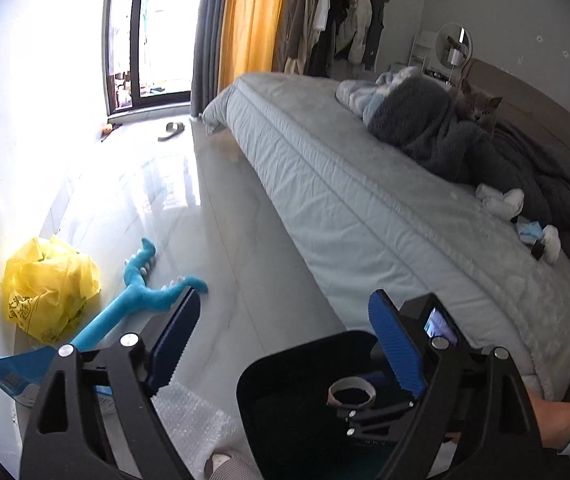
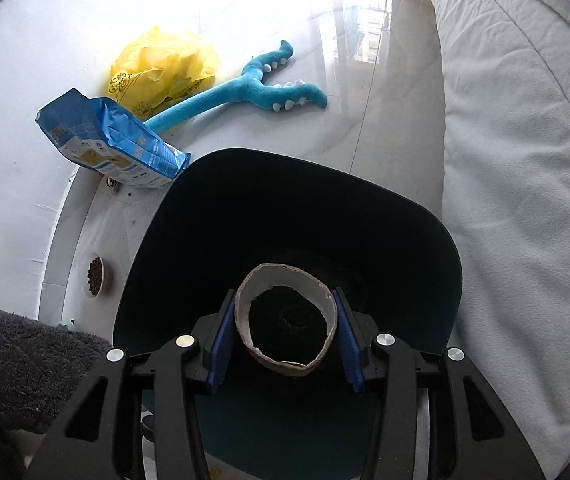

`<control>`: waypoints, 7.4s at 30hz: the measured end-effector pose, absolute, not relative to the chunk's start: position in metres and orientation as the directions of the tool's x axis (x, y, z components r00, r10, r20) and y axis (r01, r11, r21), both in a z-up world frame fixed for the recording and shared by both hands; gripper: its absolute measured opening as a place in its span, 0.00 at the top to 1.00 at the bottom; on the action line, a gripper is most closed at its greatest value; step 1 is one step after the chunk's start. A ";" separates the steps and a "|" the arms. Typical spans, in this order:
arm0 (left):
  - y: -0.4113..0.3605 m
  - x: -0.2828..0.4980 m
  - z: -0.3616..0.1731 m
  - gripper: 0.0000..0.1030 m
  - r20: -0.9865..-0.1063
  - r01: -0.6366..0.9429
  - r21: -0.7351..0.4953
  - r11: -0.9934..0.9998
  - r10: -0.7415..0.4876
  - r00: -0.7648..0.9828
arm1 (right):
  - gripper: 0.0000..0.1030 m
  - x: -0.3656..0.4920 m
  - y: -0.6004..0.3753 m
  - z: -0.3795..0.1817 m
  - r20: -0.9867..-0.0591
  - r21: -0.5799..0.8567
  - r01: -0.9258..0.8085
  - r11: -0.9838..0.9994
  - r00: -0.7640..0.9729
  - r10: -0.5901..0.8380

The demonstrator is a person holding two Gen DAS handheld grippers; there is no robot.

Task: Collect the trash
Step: 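Open the right tool to drop the tape core into the bin, then move the right tool back to the bed toward the white rolled sock, then close the right tool on the white rolled sock, then lift the white sock with the right tool and carry it over the bin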

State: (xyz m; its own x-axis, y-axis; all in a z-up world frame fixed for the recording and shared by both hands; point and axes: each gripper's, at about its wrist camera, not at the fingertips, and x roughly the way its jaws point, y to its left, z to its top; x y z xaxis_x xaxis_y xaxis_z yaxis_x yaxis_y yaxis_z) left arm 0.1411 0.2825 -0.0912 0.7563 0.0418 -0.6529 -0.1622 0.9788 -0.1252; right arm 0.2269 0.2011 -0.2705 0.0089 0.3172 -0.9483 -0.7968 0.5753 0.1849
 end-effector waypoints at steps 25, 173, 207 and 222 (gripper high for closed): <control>0.220 0.160 -0.003 0.08 -0.487 -0.083 -0.137 0.987 0.006 0.873 | 0.25 0.230 0.134 -0.152 -0.821 0.175 -0.836 0.520 0.167 0.546; -0.045 0.286 -0.108 0.57 -0.746 0.284 -0.163 0.945 -0.306 0.591 | 0.54 0.347 -0.187 -0.077 -0.635 0.263 -0.496 0.827 0.557 0.536; 0.108 0.244 -0.114 0.57 -0.788 0.133 -0.174 0.976 -0.219 0.575 | 0.54 0.346 -0.013 -0.072 -0.627 0.285 -0.657 0.698 0.423 0.654; 0.166 0.219 -0.150 0.57 -0.869 0.054 -0.172 0.984 -0.177 0.463 | 0.54 0.322 0.068 -0.084 -0.645 0.310 -0.722 0.619 0.318 0.694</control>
State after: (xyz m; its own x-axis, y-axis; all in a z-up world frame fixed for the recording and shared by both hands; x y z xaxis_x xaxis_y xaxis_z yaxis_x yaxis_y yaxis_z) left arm 0.2194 0.1656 -0.1505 0.4630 -0.1769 -0.8686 0.0540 0.9837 -0.1716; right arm 0.3222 0.0679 -0.0837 0.3182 0.6944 -0.6454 -0.7221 0.6186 0.3096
